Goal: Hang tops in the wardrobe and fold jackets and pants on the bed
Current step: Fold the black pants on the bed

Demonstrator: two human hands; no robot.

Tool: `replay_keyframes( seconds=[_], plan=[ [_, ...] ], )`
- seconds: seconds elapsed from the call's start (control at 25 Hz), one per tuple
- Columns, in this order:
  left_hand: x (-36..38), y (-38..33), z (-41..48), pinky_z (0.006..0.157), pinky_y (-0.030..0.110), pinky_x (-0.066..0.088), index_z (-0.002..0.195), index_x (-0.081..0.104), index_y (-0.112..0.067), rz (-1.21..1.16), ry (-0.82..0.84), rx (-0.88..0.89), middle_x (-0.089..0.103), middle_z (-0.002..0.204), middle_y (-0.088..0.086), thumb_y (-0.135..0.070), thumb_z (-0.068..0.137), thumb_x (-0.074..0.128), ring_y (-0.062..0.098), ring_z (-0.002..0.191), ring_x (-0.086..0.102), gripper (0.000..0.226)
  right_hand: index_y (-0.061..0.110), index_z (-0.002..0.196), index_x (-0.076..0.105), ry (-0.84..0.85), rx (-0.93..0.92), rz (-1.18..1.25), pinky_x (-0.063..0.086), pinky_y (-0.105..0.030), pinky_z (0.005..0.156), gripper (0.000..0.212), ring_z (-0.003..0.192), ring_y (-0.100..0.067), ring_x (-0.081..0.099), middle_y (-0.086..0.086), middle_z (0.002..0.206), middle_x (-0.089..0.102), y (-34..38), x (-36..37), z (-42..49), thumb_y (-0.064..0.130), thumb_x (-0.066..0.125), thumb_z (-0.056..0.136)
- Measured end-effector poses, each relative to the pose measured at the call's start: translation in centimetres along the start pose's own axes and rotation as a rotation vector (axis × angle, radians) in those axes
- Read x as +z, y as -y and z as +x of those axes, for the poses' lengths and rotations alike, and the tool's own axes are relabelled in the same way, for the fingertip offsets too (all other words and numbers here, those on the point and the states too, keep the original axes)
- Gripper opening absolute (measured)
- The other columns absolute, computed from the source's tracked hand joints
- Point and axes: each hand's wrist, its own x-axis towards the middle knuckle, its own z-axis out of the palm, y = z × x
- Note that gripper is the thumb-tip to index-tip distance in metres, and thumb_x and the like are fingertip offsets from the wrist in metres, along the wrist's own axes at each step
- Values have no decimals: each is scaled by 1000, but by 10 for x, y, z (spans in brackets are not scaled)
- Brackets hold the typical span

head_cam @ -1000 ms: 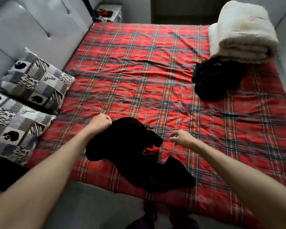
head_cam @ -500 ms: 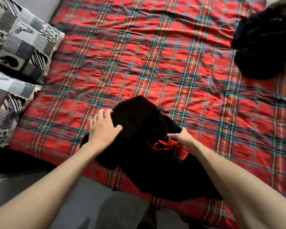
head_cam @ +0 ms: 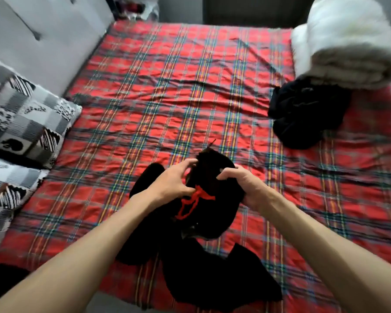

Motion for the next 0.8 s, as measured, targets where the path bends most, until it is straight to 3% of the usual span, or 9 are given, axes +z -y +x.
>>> replay_keyframes(
  seconds=[0.12,0.2,0.28,0.44,0.56,0.64,0.8],
  plan=[
    [-60,-76,-14,76,16,49,95,66,-42,-182,19,110,69,87,-18,-30,68,71,0,80,63,30,11,72,51,-17,-113,-28,51,-25,55,15,53,-16,60,-3,62,58,98,15,-59,-2,56,77],
    [-94,-138,-30,62,12,43,84,67,-36,-244,6,219,63,69,-16,-23,71,69,-4,62,53,18,8,82,57,-56,-170,-61,53,-27,64,12,59,-19,63,-6,70,62,163,28,-110,5,63,72],
    [-121,-195,-45,60,12,40,88,63,-24,-253,-17,329,58,67,-15,-18,78,71,-2,60,48,14,5,82,64,-82,-228,-92,54,-30,69,8,62,-22,65,-10,74,66,213,39,-159,9,59,77],
    [-159,-275,-66,67,18,41,79,61,-36,-122,-95,517,55,78,-10,-16,86,73,5,72,49,24,17,59,67,-205,-436,-390,53,-29,62,31,57,-18,63,-6,65,63,282,42,-243,-3,57,81],
    [-164,-308,-73,75,23,44,76,62,-31,-45,-88,556,55,93,-7,-15,82,76,8,83,53,22,18,76,74,-319,-581,-524,58,-31,68,26,68,-18,70,-8,78,71,305,28,-274,-5,61,76],
    [-160,-322,-76,77,26,46,78,64,-29,11,-15,573,57,97,-8,-18,81,77,9,86,54,18,20,89,76,-339,-667,-482,60,-28,73,31,77,-17,70,-6,86,73,312,17,-283,-4,61,78],
    [-148,-340,-82,75,32,48,93,69,-17,83,242,490,63,88,-1,-27,88,71,11,81,58,11,15,89,68,-305,-782,-395,56,-21,68,24,76,-15,64,-5,81,67,319,3,-304,-6,57,84]
  ],
)
